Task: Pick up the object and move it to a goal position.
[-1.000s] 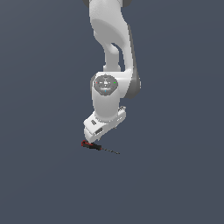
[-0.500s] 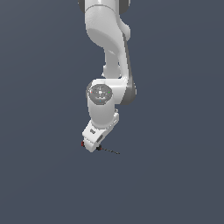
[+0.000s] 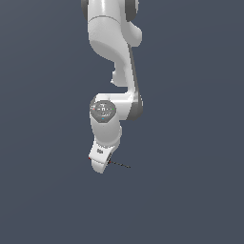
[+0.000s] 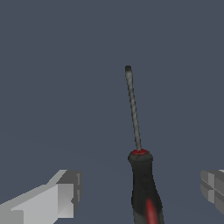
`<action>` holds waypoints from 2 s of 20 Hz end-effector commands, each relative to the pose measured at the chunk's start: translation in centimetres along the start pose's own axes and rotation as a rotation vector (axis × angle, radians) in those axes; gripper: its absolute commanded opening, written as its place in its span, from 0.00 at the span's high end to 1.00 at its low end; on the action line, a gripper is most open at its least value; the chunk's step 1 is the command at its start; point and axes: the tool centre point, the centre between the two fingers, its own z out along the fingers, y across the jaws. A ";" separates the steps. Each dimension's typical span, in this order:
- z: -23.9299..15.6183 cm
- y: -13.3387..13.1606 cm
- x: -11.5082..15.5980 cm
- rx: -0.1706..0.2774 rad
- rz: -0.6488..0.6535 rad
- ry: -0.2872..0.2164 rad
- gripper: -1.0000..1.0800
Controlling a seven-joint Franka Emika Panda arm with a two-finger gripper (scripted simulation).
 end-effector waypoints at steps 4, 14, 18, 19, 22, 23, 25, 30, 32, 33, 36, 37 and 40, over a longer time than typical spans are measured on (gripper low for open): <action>0.8 0.6 -0.3 0.000 -0.091 0.005 0.04; 1.4 1.1 -0.6 -0.001 -0.153 0.009 0.04; 1.7 1.1 -0.6 -0.001 -0.149 0.008 0.04; 2.0 1.0 -0.6 -0.001 -0.150 0.008 0.04; 3.2 1.0 -0.6 -0.001 -0.151 0.008 0.04; 3.8 1.0 -0.6 -0.001 -0.151 0.008 0.04; 4.9 1.0 -0.6 -0.001 -0.153 0.008 0.04; 6.4 1.0 -0.6 -0.001 -0.153 0.008 0.04; 6.4 1.1 -0.6 -0.001 -0.153 0.008 0.04; 6.4 1.1 -0.5 -0.001 -0.153 0.008 0.04; 6.4 1.1 -0.5 -0.001 -0.153 0.008 1.00; 6.4 1.1 -0.5 -0.001 -0.153 0.008 1.00; 6.4 1.1 -0.5 -0.001 -0.153 0.008 1.00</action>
